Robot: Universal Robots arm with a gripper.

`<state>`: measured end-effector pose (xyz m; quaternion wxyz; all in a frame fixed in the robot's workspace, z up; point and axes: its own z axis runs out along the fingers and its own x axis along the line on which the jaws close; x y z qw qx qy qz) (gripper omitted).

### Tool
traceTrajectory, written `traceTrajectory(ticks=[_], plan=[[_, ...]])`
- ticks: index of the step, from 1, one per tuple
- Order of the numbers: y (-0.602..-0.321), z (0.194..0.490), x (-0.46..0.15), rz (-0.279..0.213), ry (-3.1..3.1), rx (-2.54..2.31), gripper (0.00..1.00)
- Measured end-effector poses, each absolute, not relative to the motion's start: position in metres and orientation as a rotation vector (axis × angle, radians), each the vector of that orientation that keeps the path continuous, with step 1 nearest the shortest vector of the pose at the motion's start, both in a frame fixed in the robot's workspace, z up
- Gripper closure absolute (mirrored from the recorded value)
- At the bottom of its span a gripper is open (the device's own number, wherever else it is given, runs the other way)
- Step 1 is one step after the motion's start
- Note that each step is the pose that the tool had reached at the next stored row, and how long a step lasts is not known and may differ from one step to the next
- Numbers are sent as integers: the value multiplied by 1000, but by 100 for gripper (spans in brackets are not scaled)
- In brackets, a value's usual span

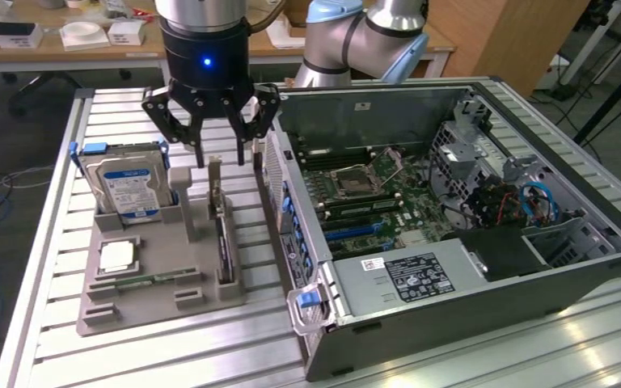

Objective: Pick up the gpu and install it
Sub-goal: 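Pick up the gpu and move the gpu toward the slot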

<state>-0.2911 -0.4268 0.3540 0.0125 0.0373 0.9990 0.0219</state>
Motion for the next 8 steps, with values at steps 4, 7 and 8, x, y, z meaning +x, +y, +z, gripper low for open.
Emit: traceTrajectory(ticks=[4,7,8], plan=[[-427,353,-291,68,3114,116,47],[-428,352,-292,68,3114,116,47],[-428,352,-292,68,3114,116,47]])
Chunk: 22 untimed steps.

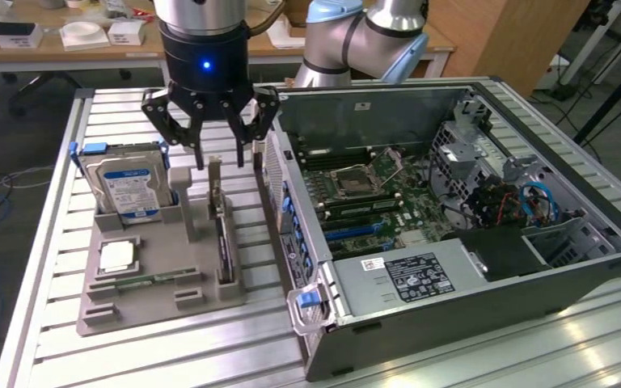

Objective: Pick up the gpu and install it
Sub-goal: 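Pick up the gpu and move the gpu toward the slot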

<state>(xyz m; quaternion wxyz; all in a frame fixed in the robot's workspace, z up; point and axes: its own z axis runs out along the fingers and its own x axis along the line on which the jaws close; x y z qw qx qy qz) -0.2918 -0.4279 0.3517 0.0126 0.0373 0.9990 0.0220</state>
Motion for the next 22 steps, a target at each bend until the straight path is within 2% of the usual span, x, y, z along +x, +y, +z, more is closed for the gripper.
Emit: traceTrajectory(ticks=[22], plan=[[-434,340,-297,68,3114,116,47]])
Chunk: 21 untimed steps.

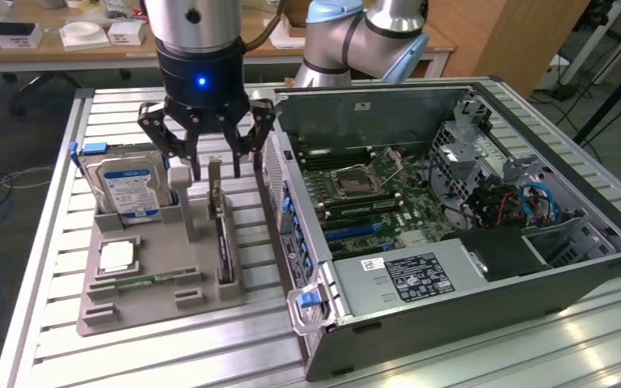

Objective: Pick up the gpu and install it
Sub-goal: 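Pick up the gpu and move the gpu toward the slot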

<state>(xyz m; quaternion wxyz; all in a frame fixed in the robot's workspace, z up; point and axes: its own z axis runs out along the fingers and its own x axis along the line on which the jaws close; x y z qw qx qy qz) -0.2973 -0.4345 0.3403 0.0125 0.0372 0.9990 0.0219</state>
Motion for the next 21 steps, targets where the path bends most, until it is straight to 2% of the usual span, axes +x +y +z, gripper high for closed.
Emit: traceTrajectory(ticks=[21], plan=[[-437,333,-302,68,3114,116,47]])
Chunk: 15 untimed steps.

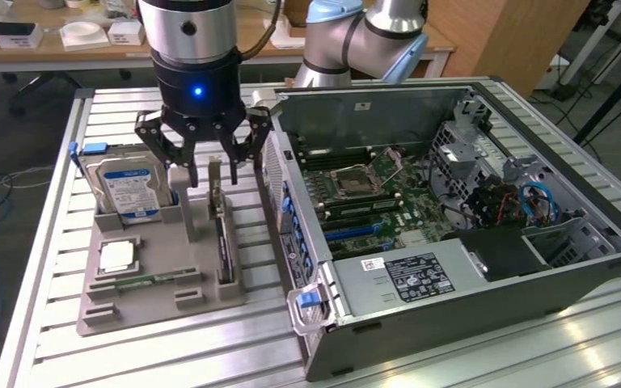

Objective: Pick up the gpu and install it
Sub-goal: 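Pick up the gpu and move the gpu toward the slot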

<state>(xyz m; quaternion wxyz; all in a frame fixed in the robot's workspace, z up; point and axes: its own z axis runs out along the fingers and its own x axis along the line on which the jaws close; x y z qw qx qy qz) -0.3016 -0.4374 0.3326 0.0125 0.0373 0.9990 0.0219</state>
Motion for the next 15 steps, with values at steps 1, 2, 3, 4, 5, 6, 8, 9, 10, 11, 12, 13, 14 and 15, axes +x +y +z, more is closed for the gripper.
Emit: traceTrajectory(ticks=[1,2,3,4,5,6,8,9,10,11,12,13,14,15], plan=[[-438,332,-302,68,3114,116,47],[-438,332,-302,68,3114,116,47],[-438,331,-303,68,3114,116,47],[-439,331,-303,68,3114,116,47],[-439,330,-303,68,3114,116,47],[-439,330,-303,68,3114,116,47],[-440,328,-303,68,3114,116,47],[-440,328,-303,68,3114,116,47],[-440,327,-303,68,3114,116,47],[-440,327,-303,68,3114,116,47],[-440,326,-303,68,3114,116,47],[-440,325,-303,68,3114,116,47],[-440,325,-303,68,3114,116,47],[-440,324,-303,68,3114,116,47]])
